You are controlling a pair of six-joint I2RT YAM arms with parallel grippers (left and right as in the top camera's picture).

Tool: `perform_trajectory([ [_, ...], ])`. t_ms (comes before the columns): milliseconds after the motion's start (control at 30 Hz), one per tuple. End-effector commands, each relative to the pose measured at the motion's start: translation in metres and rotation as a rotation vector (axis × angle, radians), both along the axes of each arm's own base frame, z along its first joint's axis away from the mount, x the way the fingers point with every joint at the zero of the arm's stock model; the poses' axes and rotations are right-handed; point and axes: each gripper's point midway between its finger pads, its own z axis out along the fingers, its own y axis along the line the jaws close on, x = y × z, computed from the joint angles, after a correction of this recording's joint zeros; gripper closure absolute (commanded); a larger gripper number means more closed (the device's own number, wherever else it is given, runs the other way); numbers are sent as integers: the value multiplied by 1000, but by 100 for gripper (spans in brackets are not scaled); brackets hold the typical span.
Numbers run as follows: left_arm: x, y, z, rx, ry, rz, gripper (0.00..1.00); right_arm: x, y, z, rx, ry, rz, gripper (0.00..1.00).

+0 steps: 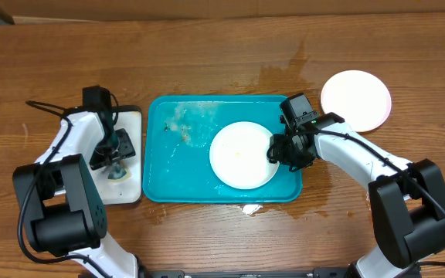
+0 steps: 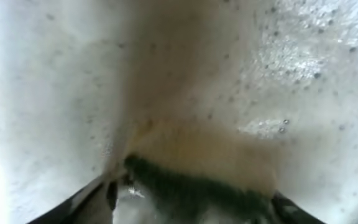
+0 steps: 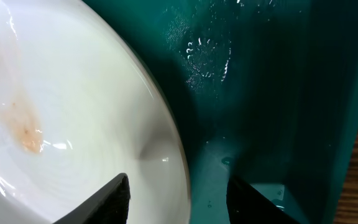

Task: Clean dirty plates on tray and stack at the side
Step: 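Dip the sponge into the soapy dark tray with the left gripper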

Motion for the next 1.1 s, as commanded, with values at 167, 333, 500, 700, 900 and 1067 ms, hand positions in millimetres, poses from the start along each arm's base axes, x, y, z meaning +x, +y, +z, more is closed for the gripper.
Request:
perform_trajectory([
  [167, -12, 1, 10, -8, 79, 12, 26, -1, 1, -1, 1, -1, 4, 48],
  [333, -24, -2, -11, -11, 84, 14, 26, -1, 1, -1, 1, 0, 4, 48],
  [500, -26, -1, -19, -4, 73, 11, 78, -1, 1, -1, 1, -1, 4, 47],
  [700, -4, 4, 10, 5, 41, 10, 96, -1, 1, -1, 1, -1, 4, 47],
  [900, 19, 19, 61, 75, 15, 5, 96, -1, 1, -1, 1, -1, 4, 46],
  [1067, 19, 27, 69, 121, 23, -6, 96, -1, 1, -1, 1, -1, 4, 45],
])
